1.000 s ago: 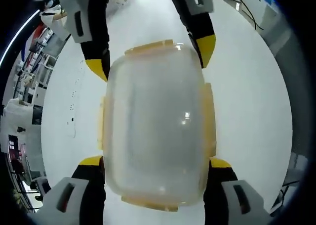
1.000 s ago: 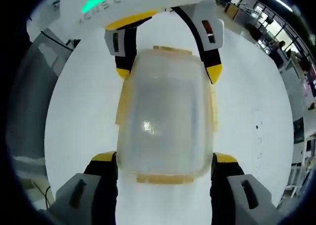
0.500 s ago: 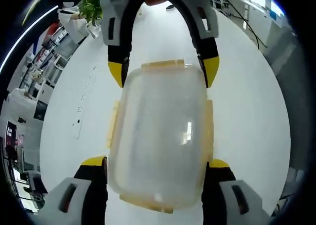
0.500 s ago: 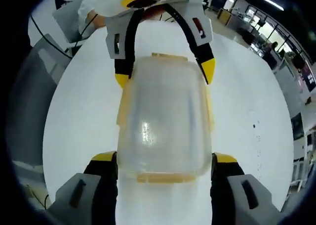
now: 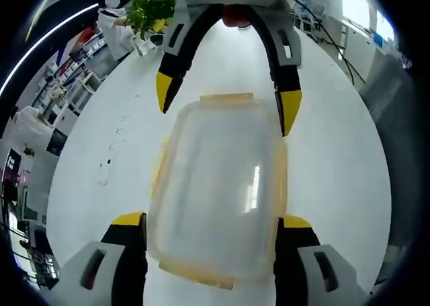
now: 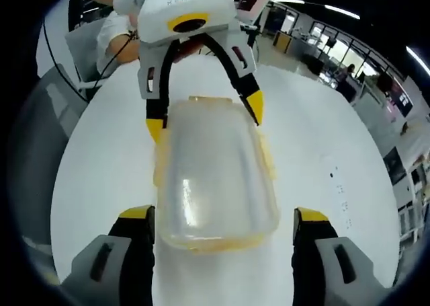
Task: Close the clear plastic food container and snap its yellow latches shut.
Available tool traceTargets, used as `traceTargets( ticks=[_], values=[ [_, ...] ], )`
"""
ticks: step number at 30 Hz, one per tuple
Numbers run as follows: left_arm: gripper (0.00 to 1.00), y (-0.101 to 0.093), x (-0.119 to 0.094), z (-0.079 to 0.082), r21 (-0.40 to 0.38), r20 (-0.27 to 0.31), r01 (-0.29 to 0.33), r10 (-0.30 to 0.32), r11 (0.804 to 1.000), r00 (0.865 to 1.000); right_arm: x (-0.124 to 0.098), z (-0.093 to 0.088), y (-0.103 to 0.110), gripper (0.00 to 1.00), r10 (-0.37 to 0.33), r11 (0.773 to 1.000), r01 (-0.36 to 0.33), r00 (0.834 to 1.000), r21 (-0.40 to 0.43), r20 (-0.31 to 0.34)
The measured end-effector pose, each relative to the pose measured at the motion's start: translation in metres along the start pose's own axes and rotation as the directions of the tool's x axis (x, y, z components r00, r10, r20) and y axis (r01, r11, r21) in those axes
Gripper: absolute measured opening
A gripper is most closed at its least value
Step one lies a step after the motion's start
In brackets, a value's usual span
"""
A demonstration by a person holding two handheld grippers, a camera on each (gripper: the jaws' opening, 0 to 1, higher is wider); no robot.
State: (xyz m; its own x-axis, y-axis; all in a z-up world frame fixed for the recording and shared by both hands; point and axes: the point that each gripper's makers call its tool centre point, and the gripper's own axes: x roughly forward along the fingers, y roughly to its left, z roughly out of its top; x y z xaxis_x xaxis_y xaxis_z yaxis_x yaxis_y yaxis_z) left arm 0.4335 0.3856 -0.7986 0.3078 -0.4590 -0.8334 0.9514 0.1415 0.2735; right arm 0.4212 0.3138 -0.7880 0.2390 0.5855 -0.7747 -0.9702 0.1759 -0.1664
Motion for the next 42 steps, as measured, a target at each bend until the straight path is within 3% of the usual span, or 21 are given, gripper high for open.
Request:
traceTargets(
  ticks=[4, 7, 15, 19, 23, 28, 34, 36, 37, 39, 42],
  values=[
    [0.74, 0.000, -0.002, 0.001, -0.031, 0.033, -0.015, 0.016, 0.999, 0.999, 0.002, -0.003, 0.000, 0.80, -0.042, 0.998, 0.041, 0.999, 0.056, 0.027],
    [0.74, 0.002, -0.002, 0.001, -0.074, 0.072, -0.034, 0.039, 0.997, 0.997, 0.003, 0.001, -0.001, 0.79, -0.096, 0.991, 0.087, 0.991, 0.106, 0.089],
    [0.75, 0.007, -0.008, -0.009, -0.151, 0.117, -0.079, 0.097, 0.985, 0.988, 0.005, -0.001, 0.007, 0.84, -0.128, 0.975, 0.102, 0.984, 0.198, 0.127],
    [0.76, 0.011, -0.013, -0.009, -0.176, 0.170, -0.128, 0.158, 0.976, 0.973, -0.001, 0.002, 0.003, 0.89, -0.185, 0.962, 0.143, 0.968, 0.232, 0.172],
    [0.75, 0.010, -0.017, -0.012, -0.217, 0.197, -0.146, 0.190, 0.965, 0.962, -0.004, -0.003, 0.002, 0.89, -0.215, 0.950, 0.166, 0.962, 0.264, 0.170],
    [0.76, 0.012, -0.021, -0.018, -0.348, 0.232, -0.149, 0.239, 0.926, 0.943, -0.008, -0.001, 0.004, 0.92, -0.251, 0.924, 0.167, 0.943, 0.344, 0.219],
    [0.76, 0.010, -0.024, -0.025, -0.430, 0.246, -0.161, 0.287, 0.888, 0.926, -0.009, -0.005, 0.008, 0.94, -0.279, 0.903, 0.173, 0.932, 0.393, 0.231],
    [0.77, 0.008, -0.025, -0.027, -0.470, 0.255, -0.159, 0.305, 0.868, 0.918, -0.011, -0.005, 0.009, 0.95, -0.297, 0.885, 0.169, 0.923, 0.433, 0.246],
    [0.79, 0.009, -0.025, -0.023, -0.508, 0.284, -0.141, 0.320, 0.850, 0.904, -0.012, -0.005, 0.011, 0.95, -0.305, 0.879, 0.168, 0.918, 0.446, 0.254],
    [0.82, 0.009, -0.028, -0.025, -0.534, 0.297, -0.131, 0.330, 0.835, 0.896, -0.013, -0.006, 0.013, 0.96, -0.312, 0.872, 0.168, 0.915, 0.460, 0.256],
    [0.84, 0.005, -0.029, -0.029, -0.547, 0.292, -0.127, 0.331, 0.828, 0.897, -0.014, -0.007, 0.016, 0.97, -0.324, 0.859, 0.166, 0.909, 0.484, 0.263]
  ],
)
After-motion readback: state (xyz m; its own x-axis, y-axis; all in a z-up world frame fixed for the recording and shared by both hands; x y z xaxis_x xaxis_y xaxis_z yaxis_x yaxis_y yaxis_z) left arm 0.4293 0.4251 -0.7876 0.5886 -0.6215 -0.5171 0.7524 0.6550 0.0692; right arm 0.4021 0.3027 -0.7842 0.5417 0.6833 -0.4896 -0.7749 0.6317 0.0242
